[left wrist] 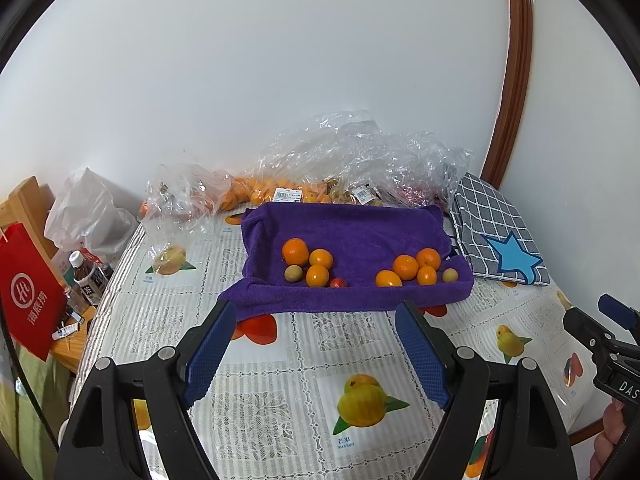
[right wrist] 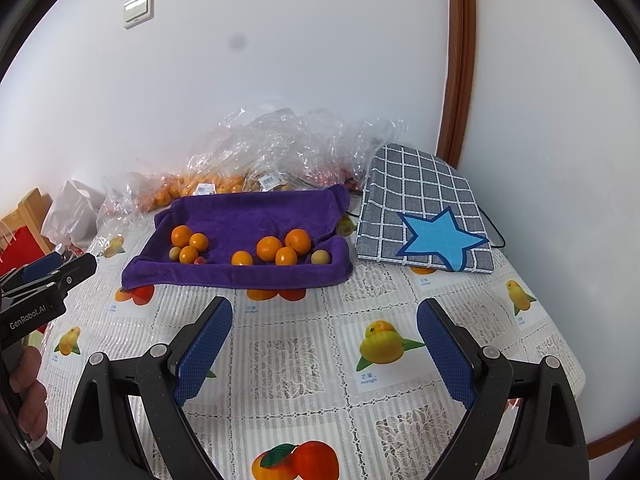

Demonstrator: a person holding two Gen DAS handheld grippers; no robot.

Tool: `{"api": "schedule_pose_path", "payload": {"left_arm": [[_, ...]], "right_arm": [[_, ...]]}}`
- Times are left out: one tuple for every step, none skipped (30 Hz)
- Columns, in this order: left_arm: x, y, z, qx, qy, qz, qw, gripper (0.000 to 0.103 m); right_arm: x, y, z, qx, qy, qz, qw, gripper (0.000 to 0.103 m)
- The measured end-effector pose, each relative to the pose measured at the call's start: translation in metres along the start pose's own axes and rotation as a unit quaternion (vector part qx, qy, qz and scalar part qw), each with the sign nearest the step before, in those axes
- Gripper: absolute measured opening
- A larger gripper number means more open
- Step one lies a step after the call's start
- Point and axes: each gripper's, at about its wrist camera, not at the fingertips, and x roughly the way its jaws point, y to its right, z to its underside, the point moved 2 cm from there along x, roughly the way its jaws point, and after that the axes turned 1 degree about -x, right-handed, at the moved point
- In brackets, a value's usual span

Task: Organize fruits

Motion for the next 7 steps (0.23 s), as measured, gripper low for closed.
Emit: {"api": "schedule_pose_path", "payload": {"left_arm": [[0.0002,-0.0004,0.0001,0.000,0.000,0.000,1.0000,0.081],[0.0004,-0.0008,0.0002,-0.001,0.000,0.000,1.0000,0.081],[-0.0001,-0.0012,-0.0003,-0.001,0.000,0.000,1.0000,0.081],[-0.0003,-0.0016,-0.0004,-0.001,0.000,0.001,1.0000,0.081],[-0.0008,-0.0020,-0.0009,-0.001,0.000,0.001,1.0000,0.081],[-0.0014,-0.0022,-0.0011,-0.002,0.001,0.002,1.0000,0.081],[-0.0017,-0.0026,-0.0016,-0.001,0.001,0.003,1.0000,0.081]], "right_arm": [[-0.0002,0.0001,0.0001,0.000,0.000,0.000,1.000,0.093],[-0.0002,0.0000,0.0000,0.000,0.001,0.000,1.000,0.093],[-0.0001,0.0000,0.0002,0.000,0.000,0.000,1.000,0.093],[0.0002,-0.0001,0.0001,0.000,0.000,0.000,1.000,0.093],[0.0001,-0.0001,0.0002,0.000,0.000,0.000,1.000,0.093],[0.0000,-0.0002,0.0003,0.000,0.000,-0.001,1.000,0.093],[0.0003,-0.0003,0.0003,0.000,0.000,0.000,1.000,0.093]]}}
